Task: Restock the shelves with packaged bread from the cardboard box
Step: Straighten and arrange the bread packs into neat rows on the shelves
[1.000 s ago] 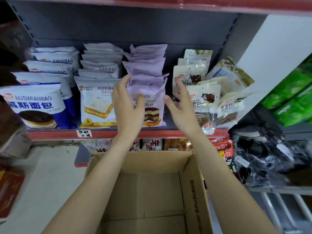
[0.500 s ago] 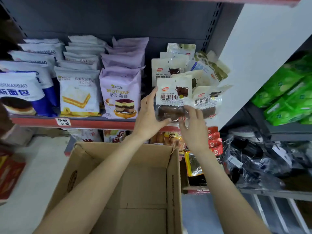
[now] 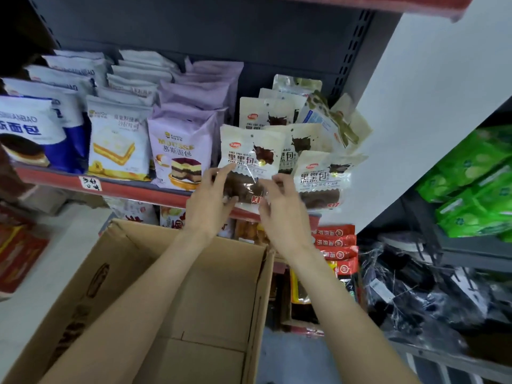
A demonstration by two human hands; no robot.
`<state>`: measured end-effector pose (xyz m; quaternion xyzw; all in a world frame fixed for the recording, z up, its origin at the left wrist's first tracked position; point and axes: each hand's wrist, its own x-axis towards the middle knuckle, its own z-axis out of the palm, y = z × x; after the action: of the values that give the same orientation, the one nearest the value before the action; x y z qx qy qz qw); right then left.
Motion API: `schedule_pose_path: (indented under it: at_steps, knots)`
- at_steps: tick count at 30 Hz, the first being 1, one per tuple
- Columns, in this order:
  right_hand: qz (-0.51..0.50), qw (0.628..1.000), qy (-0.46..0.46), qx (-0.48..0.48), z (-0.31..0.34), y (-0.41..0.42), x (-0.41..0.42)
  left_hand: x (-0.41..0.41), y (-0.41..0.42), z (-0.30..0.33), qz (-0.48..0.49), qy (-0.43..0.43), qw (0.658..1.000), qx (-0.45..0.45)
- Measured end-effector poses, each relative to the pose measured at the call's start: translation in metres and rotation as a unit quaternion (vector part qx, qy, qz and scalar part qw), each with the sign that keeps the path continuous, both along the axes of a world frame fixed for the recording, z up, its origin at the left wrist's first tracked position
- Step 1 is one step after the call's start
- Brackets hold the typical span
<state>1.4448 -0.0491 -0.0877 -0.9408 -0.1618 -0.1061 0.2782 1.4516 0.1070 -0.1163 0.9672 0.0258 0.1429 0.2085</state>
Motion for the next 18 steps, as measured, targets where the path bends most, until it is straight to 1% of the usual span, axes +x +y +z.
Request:
schedule_pose_path:
  at_steps: [2,4,5,8,10,12,14,15,18]
  knots:
    - [0.023,0.997,-0.074,0.017,0.026,-0.012,0.012,0.001,-0.001,0.001,0.019,-0.012,0.999,0.037]
    - [0.065,0.990,-0.117,0.041,0.055,-0.024,0.036,0.000,-0.004,0.005,0.042,-0.035,0.995,0.077]
    - [0.084,0.987,-0.132,0.038,0.069,-0.029,0.051,0.000,-0.006,0.008,0.040,-0.057,0.994,0.090]
    - [0.106,0.980,-0.163,-0.042,0.107,-0.033,0.100,0.006,-0.008,0.022,-0.038,-0.128,0.988,0.079]
    - [0.111,0.977,-0.137,-0.117,0.124,-0.028,0.135,0.018,-0.006,0.039,-0.095,-0.140,0.982,0.085]
    - [0.112,0.969,-0.114,-0.190,0.134,-0.018,0.167,0.033,-0.001,0.057,-0.137,-0.126,0.975,0.118]
    - [0.102,0.963,-0.094,-0.229,0.135,-0.009,0.195,0.046,0.005,0.069,-0.162,-0.104,0.970,0.148]
    - [0.092,0.961,-0.080,-0.247,0.134,-0.005,0.209,0.052,0.008,0.072,-0.164,-0.113,0.967,0.161]
    - [0.069,0.947,-0.036,-0.312,0.124,0.000,0.242,0.065,0.018,0.073,-0.159,-0.222,0.940,0.204]
